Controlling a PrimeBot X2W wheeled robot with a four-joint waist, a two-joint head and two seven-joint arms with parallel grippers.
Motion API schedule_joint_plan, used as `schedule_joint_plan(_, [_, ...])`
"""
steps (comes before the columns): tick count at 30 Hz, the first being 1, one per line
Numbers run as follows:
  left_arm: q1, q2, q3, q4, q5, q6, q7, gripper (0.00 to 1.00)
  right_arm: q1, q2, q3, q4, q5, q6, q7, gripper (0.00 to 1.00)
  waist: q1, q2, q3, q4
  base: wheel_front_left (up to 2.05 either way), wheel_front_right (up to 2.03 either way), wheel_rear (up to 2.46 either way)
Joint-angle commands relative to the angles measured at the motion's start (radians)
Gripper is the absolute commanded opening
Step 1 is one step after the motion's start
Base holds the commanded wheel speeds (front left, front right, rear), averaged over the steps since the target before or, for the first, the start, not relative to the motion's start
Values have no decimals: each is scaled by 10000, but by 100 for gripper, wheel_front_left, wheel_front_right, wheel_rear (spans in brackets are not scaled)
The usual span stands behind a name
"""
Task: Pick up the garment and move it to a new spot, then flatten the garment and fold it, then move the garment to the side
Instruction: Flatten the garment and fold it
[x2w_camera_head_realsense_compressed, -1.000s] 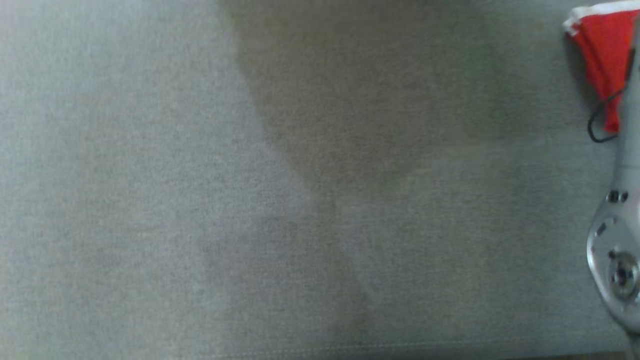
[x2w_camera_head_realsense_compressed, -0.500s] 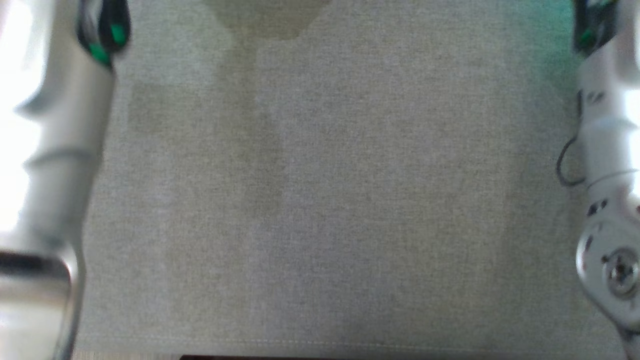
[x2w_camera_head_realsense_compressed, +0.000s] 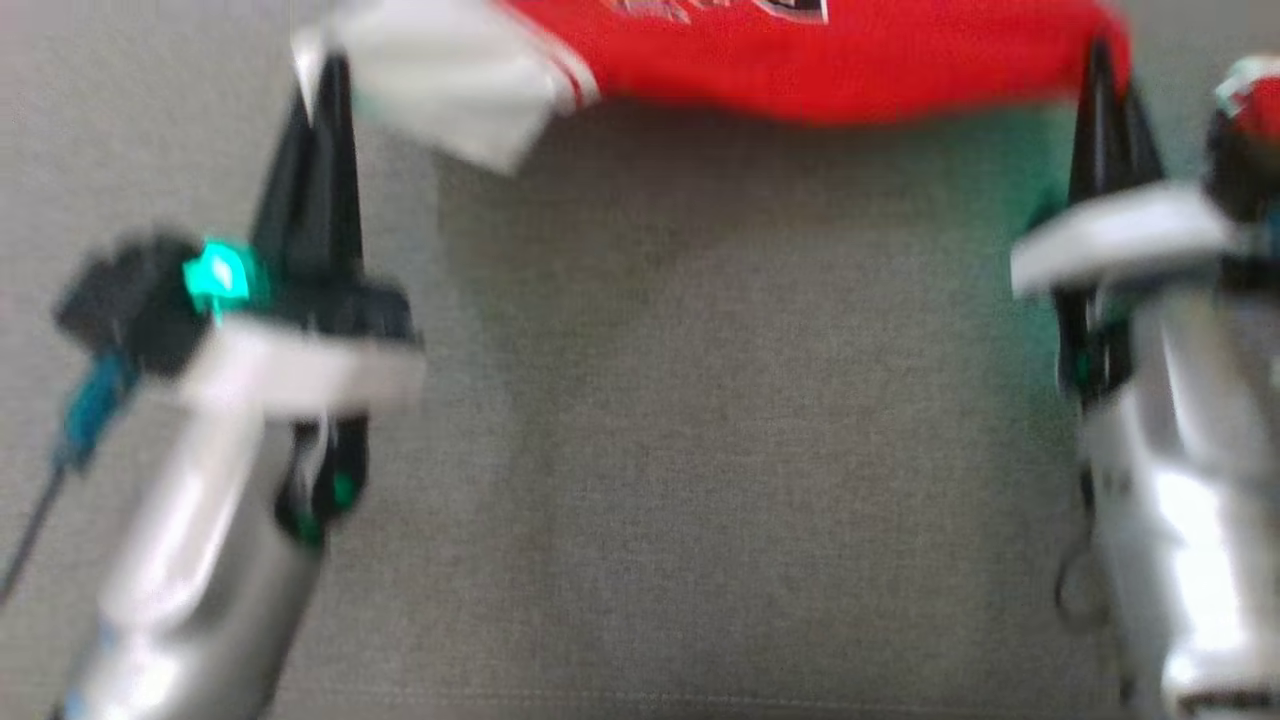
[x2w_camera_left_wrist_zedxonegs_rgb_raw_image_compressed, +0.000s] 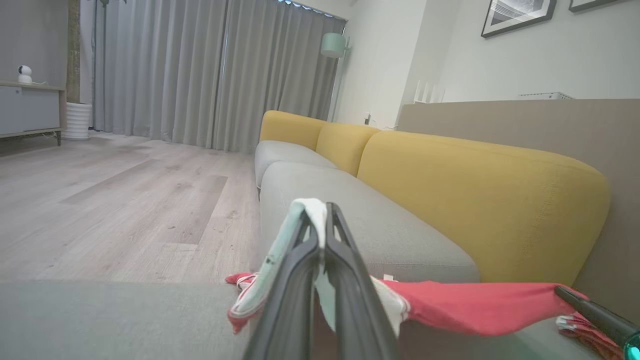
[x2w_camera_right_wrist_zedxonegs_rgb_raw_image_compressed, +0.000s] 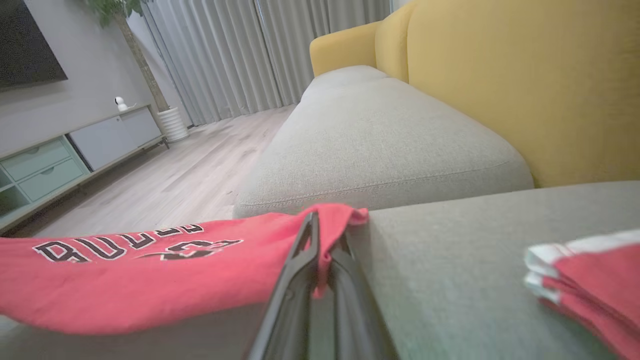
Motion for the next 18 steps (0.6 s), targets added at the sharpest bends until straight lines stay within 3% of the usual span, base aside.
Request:
schedule_joint_plan(1, [467, 492, 345, -782, -129, 191, 58, 0, 654, 207, 224, -731, 260, 65, -109, 0, 3, -1, -912, 31, 0, 0, 0])
schedule_joint_plan(4, [1391, 641, 236, -1350, -224, 380, 265, 0, 1610, 207, 169, -1389, 475, 65, 40, 0, 3, -1, -1365, 64, 0, 0, 0])
schedule_joint_plan(11, [4364, 1064, 256, -3203, -680, 1269, 668, 0, 5162, 207, -108, -4188, 1253, 65, 1140, 0, 3, -1, -2638, 136, 0, 0, 0])
schedule_joint_plan(18, [6781, 1561, -67, -4696, -813, 1983, 1218, 0, 7982, 208, -379, -6796, 1590, 65, 2561, 0, 3, -1, -3037, 126, 0, 0, 0])
